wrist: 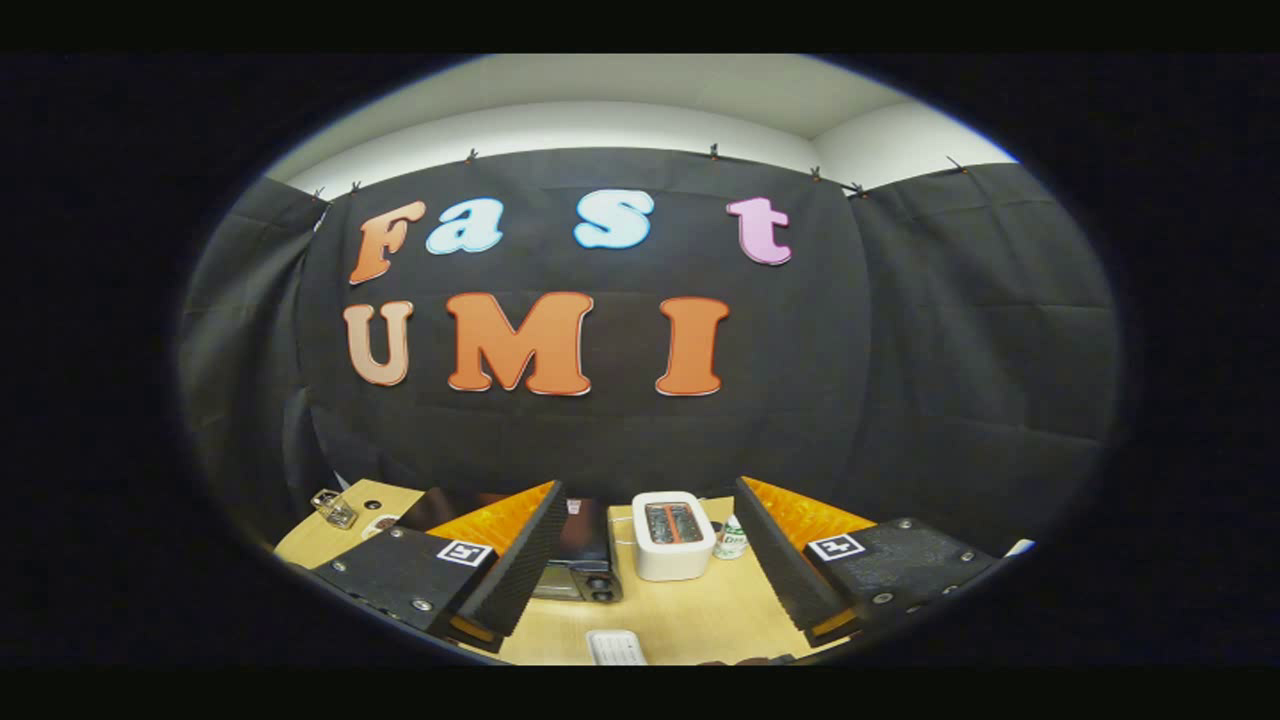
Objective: Open the toaster oven, put the food inside, and close the toaster oven door.
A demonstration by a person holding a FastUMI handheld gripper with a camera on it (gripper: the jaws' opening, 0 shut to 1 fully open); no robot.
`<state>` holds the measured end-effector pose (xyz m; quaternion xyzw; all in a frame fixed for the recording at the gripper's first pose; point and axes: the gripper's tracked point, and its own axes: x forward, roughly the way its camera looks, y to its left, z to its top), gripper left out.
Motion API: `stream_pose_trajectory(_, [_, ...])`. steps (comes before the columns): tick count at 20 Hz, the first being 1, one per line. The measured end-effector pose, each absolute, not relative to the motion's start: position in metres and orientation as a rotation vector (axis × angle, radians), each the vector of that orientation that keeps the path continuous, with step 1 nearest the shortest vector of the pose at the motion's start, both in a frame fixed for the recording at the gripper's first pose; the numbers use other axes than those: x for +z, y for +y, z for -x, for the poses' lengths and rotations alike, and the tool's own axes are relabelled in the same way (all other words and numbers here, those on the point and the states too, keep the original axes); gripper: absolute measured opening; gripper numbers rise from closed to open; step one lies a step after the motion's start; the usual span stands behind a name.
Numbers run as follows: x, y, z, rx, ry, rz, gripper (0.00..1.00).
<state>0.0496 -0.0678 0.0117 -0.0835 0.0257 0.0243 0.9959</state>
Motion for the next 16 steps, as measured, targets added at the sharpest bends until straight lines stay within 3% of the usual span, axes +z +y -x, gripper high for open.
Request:
stream_pose_trajectory(8, [0.037,-0.154,-0.024,0.014,0.012,0.125,0.98])
stream_pose_trajectory(16, [0.035,-0.175,-0.020,0.041,0.021,0.126,0.99])
